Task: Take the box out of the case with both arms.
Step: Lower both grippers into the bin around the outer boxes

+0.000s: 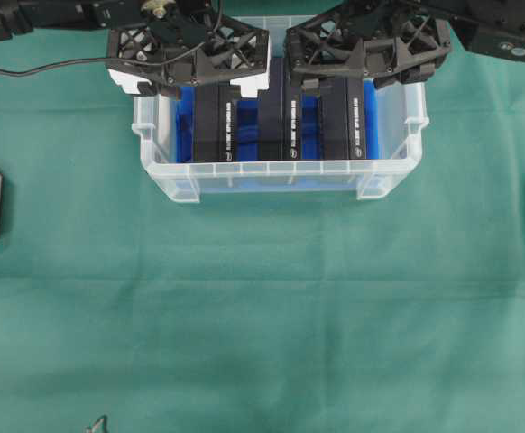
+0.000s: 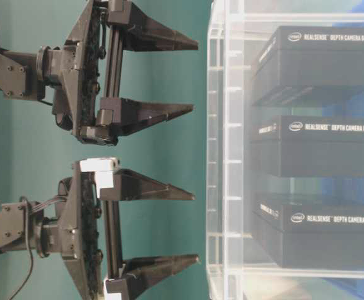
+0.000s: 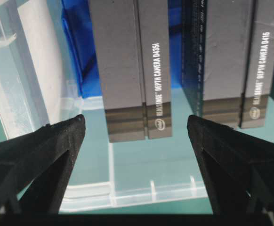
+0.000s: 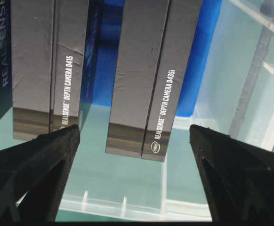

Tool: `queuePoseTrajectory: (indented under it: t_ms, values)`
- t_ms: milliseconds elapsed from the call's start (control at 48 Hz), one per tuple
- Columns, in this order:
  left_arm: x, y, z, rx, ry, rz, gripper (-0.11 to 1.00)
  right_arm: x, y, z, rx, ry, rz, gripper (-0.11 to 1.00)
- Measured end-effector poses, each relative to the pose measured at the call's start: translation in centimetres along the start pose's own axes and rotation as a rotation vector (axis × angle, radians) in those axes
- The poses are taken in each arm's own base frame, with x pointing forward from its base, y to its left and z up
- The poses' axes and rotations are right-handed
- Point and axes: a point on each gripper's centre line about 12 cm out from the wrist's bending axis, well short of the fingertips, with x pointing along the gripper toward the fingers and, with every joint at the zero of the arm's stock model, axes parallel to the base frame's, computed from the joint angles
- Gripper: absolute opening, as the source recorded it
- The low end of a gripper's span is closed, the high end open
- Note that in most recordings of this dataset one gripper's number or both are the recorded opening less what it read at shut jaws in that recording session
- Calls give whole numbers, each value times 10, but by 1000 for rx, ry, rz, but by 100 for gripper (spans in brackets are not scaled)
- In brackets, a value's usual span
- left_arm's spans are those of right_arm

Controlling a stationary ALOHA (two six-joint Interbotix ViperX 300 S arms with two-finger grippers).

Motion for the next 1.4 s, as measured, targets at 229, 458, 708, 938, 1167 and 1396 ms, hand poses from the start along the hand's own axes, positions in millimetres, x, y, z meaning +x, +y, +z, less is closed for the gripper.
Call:
queuePoseTrajectory:
  t_ms: [229, 458, 708, 938, 1167, 1396]
  values:
    - [11, 0, 0, 2, -6, -17, 85, 9, -3, 0, -2, -3, -13, 94]
    - [31, 5, -3, 1, -2, -12, 85, 29, -6, -1, -5, -12, 0, 94]
    - [53, 3, -4, 7, -3, -18, 85, 52, -11, -3, -9, -11, 0, 94]
    - [70, 9, -2, -2, -2, -7, 85, 64, -12, -3, -16, -9, -15, 94]
    - [78, 11, 1, -18, -11, -33, 85, 77, -13, -3, -21, -8, -42, 94]
    - [84, 17, 0, -20, -7, -20, 85, 86, -9, -2, -23, -10, -37, 94]
